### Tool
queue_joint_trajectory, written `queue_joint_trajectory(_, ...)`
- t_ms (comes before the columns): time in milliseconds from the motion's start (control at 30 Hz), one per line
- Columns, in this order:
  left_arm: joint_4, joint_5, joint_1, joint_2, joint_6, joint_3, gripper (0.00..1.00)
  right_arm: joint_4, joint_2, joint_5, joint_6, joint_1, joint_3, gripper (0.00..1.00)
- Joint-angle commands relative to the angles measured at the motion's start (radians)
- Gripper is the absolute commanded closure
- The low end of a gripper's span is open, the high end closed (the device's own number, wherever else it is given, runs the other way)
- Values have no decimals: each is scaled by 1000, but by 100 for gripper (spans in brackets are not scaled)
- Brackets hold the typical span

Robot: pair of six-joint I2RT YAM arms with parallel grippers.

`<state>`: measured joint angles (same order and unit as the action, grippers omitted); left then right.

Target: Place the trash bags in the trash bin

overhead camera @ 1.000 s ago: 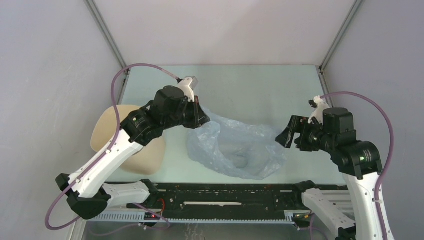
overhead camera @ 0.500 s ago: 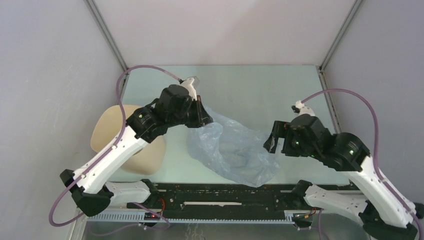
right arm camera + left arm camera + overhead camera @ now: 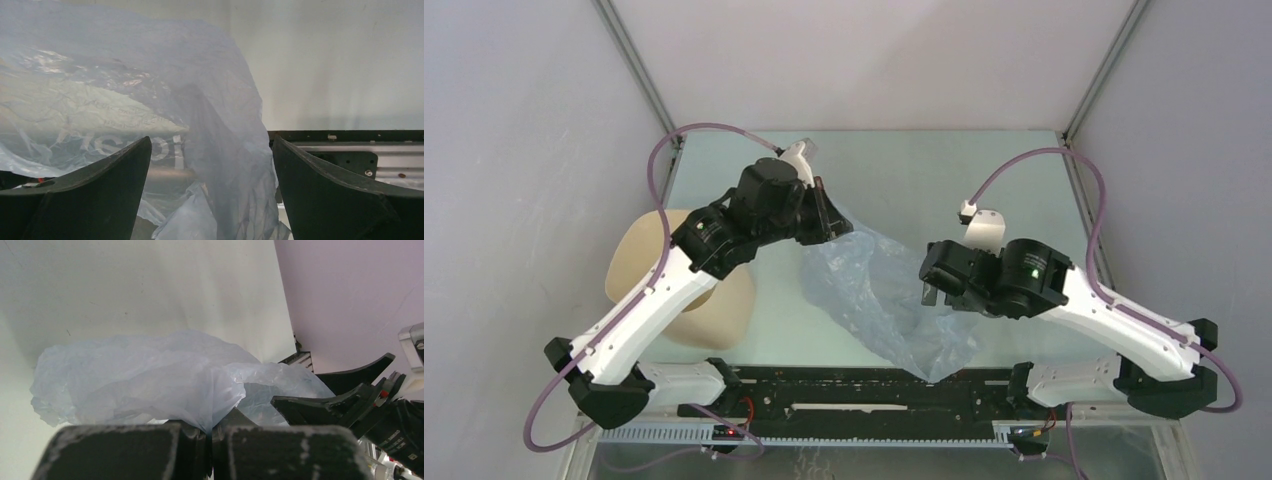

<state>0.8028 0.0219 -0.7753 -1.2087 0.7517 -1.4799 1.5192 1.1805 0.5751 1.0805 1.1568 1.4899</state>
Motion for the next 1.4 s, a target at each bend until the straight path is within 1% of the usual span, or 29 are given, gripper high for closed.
queue_joint_trajectory(0, -20, -20, 18, 14, 19, -54, 100, 84, 23, 92, 105, 43, -12, 0)
queue_joint_trajectory(100, -24, -57, 27, 11, 16, -56, 100, 86, 20, 90, 141, 73, -48, 0)
queue_joint_trajectory(200, -28, -74, 44, 8, 13, -58, 100, 85, -21, 77, 148, 80, -64, 0)
queue_joint_trajectory(400, -54, -85, 95, 10, 5, -64, 100, 57, -101, 98, 83, 92, -86, 2)
queue_joint_trajectory(600, -79, -57, 128, -5, -5, -77, 100, 4, -193, 112, 89, 89, -98, 20)
queue_joint_trajectory(700, -93, -31, 137, -20, 10, -85, 100, -67, -235, 118, 62, 86, -129, 27)
queue_joint_trajectory(767, -104, 19, 143, -27, 15, -96, 100, -111, -262, 138, 23, 84, -149, 37)
queue_joint_trajectory(900, -87, 52, 145, -41, 2, -127, 100, -131, -303, 171, -15, 69, -153, 60)
queue_joint_trajectory(933, -87, 61, 144, -39, 1, -130, 100, -133, -317, 183, -16, 64, -158, 62)
queue_joint_trajectory(967, -86, 65, 145, -37, 2, -128, 100, -134, -326, 191, -21, 60, -163, 62)
queue_joint_trajectory(1000, -87, 69, 145, -32, 3, -127, 100, -137, -334, 202, -31, 55, -168, 59)
queue_joint_trajectory(1033, -88, 72, 145, -27, 4, -124, 100, -147, -341, 209, -52, 46, -172, 52)
queue_joint_trajectory(1100, -87, 78, 145, -16, 8, -115, 100, -184, -349, 201, -118, 12, -180, 43)
queue_joint_trajectory(1200, -86, 88, 145, -5, 11, -104, 100, -222, -357, 189, -188, -54, -206, 23)
queue_joint_trajectory(1233, -86, 88, 145, -1, 9, -99, 100, -245, -362, 174, -217, -82, -222, 19)
queue_joint_trajectory(1300, -83, 89, 144, 3, 10, -94, 100, -292, -373, 131, -238, -148, -246, 18)
queue_joint_trajectory(1367, -81, 97, 144, 5, 16, -94, 100, -353, -383, 75, -256, -176, -275, 19)
